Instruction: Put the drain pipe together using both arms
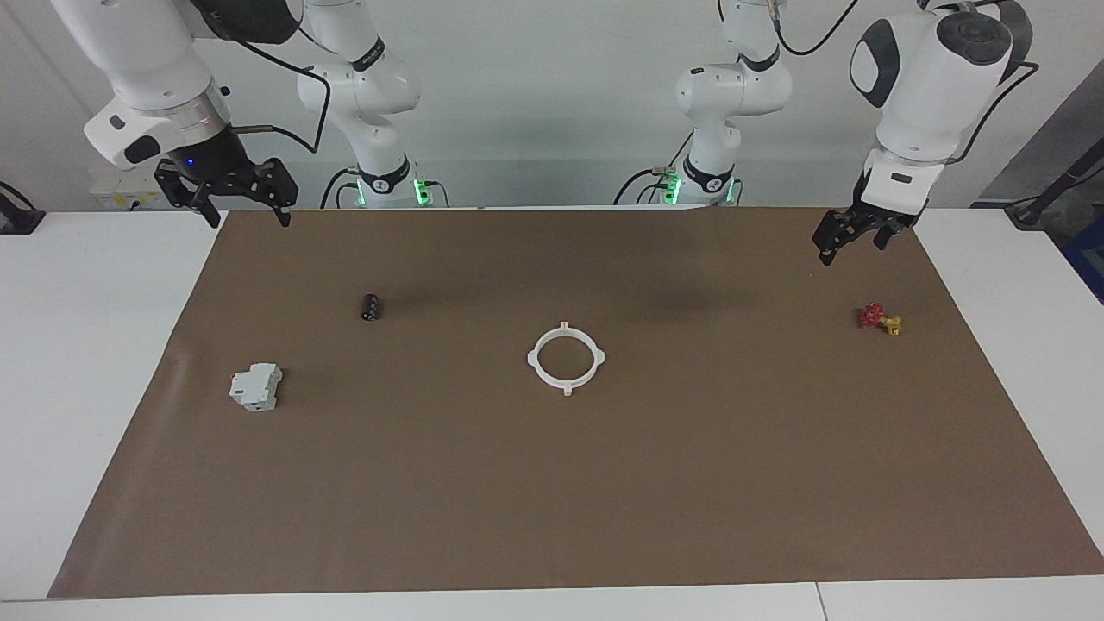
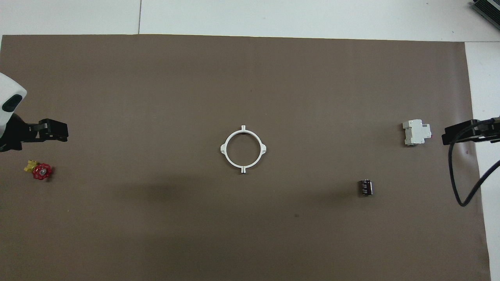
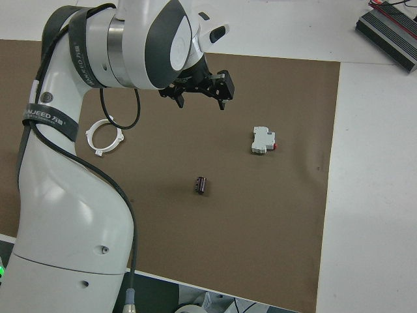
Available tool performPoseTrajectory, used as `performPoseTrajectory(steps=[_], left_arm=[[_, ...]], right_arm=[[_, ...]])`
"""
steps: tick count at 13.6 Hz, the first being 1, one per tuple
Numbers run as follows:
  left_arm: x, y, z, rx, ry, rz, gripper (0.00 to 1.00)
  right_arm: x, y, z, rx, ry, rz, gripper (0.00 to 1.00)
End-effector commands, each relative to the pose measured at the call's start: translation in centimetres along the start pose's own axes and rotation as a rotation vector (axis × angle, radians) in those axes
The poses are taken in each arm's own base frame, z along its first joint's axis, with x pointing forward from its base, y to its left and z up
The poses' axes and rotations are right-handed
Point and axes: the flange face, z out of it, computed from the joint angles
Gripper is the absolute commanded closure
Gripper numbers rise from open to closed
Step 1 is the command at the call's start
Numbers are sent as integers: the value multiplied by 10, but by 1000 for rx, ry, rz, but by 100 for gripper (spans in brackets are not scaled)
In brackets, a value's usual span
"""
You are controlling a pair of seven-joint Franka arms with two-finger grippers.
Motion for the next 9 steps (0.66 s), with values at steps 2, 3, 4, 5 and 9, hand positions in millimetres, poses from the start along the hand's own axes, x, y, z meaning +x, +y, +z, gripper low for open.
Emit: performPoseTrajectory(steps=[2,3,4,5,9], left_arm=[[-9,8,-35,-6,-23,55,0],[-6,9,-37,-25,-35,85,0],[-7,7,-37,-61,-48,124,0],[-9,6,-37,-62,-62,167,0],[-10,9,-27,-66,-113,203,0]], right_arm=[[-4,2,-4,-4,0,17,0],[-4,1,-4,-4,0,14,0],[-4,2,-4,-4,0,17,0],[-4,2,-4,-4,0,16,0],[-4,2,-4,-4,0,17,0]])
